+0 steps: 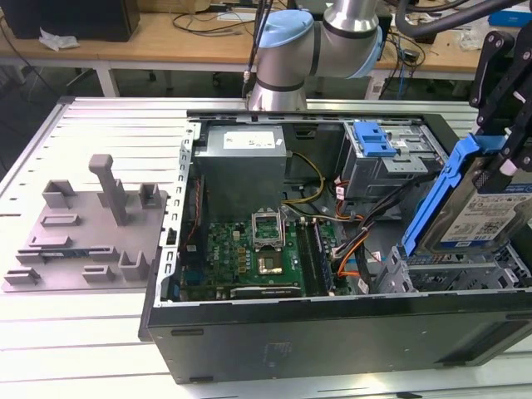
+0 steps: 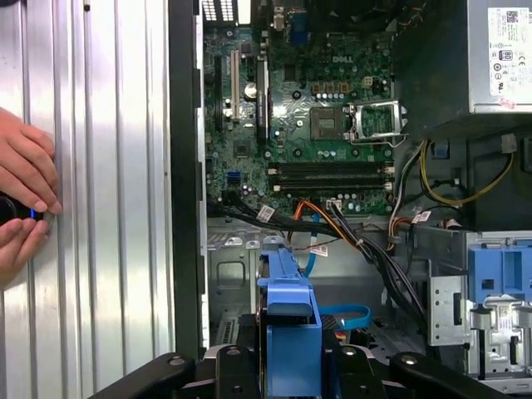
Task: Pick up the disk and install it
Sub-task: 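Insert the disk into the insertion slot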
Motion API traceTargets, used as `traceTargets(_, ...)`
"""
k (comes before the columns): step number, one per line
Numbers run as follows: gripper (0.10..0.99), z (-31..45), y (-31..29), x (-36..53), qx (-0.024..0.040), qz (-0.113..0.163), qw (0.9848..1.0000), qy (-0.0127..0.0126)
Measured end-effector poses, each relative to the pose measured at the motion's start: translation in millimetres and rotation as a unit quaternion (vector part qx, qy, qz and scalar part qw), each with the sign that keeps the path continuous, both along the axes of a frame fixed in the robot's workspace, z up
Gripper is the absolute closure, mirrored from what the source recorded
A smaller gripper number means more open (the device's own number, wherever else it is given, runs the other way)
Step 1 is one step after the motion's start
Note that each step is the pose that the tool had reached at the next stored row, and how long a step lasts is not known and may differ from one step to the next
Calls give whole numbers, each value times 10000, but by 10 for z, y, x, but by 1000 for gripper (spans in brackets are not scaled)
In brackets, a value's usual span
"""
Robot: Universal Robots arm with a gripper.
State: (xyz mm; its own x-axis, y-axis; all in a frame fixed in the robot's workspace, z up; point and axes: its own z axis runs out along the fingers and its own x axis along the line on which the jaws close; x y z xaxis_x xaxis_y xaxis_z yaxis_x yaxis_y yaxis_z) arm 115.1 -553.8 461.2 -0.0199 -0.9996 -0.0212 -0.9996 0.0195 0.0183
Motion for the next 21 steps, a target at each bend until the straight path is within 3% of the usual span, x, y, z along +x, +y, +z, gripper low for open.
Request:
traceTargets(2,722,2,0,10,-6,0,10000,25)
traceTargets(12,722,-15,0,14,-8,-21,10000,30)
traceTargets(18,722,-22,4,31,-9,-23,10000,63)
traceTargets(21,722,-31,5,39,-8,-24,10000,69)
